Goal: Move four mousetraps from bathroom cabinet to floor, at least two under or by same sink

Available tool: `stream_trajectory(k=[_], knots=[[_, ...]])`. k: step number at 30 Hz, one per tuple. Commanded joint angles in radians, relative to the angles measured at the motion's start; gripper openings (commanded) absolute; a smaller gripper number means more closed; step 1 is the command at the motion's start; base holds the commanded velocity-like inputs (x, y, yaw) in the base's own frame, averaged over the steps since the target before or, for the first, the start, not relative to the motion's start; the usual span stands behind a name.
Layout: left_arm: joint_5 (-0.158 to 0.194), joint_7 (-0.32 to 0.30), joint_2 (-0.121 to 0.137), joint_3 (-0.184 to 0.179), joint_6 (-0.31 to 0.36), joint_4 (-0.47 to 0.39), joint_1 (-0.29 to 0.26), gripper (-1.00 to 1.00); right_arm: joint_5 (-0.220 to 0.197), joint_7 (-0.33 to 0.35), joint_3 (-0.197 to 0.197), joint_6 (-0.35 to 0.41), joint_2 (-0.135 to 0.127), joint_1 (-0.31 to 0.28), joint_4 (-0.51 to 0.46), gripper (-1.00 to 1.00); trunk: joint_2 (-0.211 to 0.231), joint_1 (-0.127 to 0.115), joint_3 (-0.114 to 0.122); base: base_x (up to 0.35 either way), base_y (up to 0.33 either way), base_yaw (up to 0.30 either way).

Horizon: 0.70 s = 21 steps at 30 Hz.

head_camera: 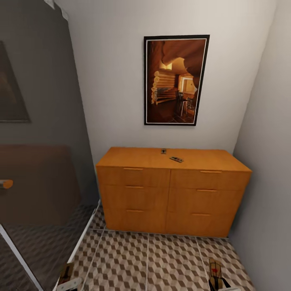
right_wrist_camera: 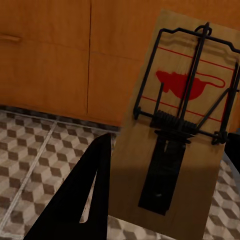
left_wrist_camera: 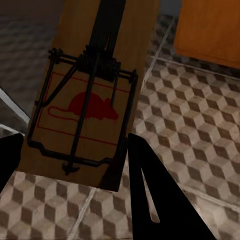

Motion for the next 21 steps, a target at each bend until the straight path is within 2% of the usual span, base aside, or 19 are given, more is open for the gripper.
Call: stream_trajectory(k=[1,12,21], knots=[[0.001,0.003,-0.001,-0.009,-0.004,0.004,-0.002,-1.00,0.004,-0.001,0.002,-0.002,-0.001,0.000,0.000,-1.00,-0.001,0.000,-0.001,-0.141,0.000,0.248],[0.001,0.003,-0.001,-0.009,-0.003,0.004,-0.002,-1.00,0.004,-0.002,0.002,-0.002,-0.001,0.000,0.002,-1.00,-0.001,0.000,-0.001,-0.257,0.000,0.248],[0.001,0.003,-0.001,-0.009,-0.003,0.004,-0.002,-1.00,0.004,-0.001,0.002,-0.002,-0.001,0.000,0.003,-1.00,-0.001,0.000,-0.001,-0.132,0.008,0.247]])
